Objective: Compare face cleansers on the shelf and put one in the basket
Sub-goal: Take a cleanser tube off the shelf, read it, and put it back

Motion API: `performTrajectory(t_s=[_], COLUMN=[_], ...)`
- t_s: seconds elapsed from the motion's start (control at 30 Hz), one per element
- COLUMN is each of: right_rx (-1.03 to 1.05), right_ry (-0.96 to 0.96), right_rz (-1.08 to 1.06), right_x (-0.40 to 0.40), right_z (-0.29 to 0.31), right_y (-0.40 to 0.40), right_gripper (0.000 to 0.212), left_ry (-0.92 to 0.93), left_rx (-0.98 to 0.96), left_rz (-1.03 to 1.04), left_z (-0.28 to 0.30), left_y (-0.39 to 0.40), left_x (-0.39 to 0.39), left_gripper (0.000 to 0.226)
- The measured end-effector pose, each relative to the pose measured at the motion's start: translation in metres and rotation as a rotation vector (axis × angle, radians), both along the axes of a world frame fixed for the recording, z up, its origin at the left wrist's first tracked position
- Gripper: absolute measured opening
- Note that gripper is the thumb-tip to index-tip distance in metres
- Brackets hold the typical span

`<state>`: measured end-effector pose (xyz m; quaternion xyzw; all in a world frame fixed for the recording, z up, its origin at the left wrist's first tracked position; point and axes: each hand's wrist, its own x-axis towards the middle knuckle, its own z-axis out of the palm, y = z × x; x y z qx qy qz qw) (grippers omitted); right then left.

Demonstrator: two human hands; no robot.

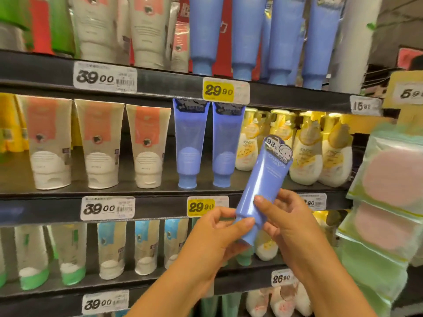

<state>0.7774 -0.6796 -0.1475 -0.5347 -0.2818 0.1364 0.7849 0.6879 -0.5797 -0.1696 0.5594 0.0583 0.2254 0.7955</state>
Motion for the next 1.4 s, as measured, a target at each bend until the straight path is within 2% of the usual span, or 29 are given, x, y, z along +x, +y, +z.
performTrajectory(t_s=[0.1, 0.2, 0.3, 0.43, 0.5, 0.63, 0.7, 0.9, 1.03, 1.4], right_rx=[-0.063, -0.061, -0.024, 0.053, 0.084, 0.128, 0.137, 0.091, 0.085, 0.089], right_ry=[-0.050, -0.075, -0.103, -0.130, -0.138, -0.171, -0.224, -0.375, -0.384, -0.407], right_rz=[0.052, 0.073, 0.093, 0.139, 0.156, 0.155, 0.125, 0.048, 0.033, 0.056], right_x=[0.015, 0.030, 0.045, 0.062, 0.071, 0.085, 0.092, 0.110, 0.117, 0.119], right_z=[0.005, 0.012, 0.021, 0.031, 0.032, 0.035, 0.037, 0.033, 0.025, 0.019], right_y=[0.006, 0.014, 0.021, 0.029, 0.033, 0.039, 0.042, 0.056, 0.060, 0.064], right_gripper=[0.064, 0.073, 0.076, 0.074, 0.072, 0.075, 0.071, 0.060, 0.057, 0.057], left_ry=[0.033, 0.034, 0.011, -0.001, 0.036, 0.074, 0.088, 0.115, 0.105, 0.107], left_rx=[0.059, 0.114, 0.221, 0.399, 0.456, 0.595, 0.688, 0.755, 0.780, 0.826], left_rz=[0.060, 0.110, 0.192, 0.298, 0.407, 0.692, 0.761, 0.788, 0.801, 0.894], left_z=[0.007, 0.016, 0.024, 0.037, 0.039, 0.036, 0.034, 0.037, 0.038, 0.040], left_y=[0.003, 0.005, 0.009, 0.020, 0.030, 0.043, 0.044, 0.051, 0.052, 0.054], left_x=[0.009, 0.020, 0.032, 0.037, 0.037, 0.038, 0.042, 0.059, 0.074, 0.093], left_gripper=[0.038, 0.028, 0.028, 0.040, 0.043, 0.019, 0.026, 0.058, 0.055, 0.067])
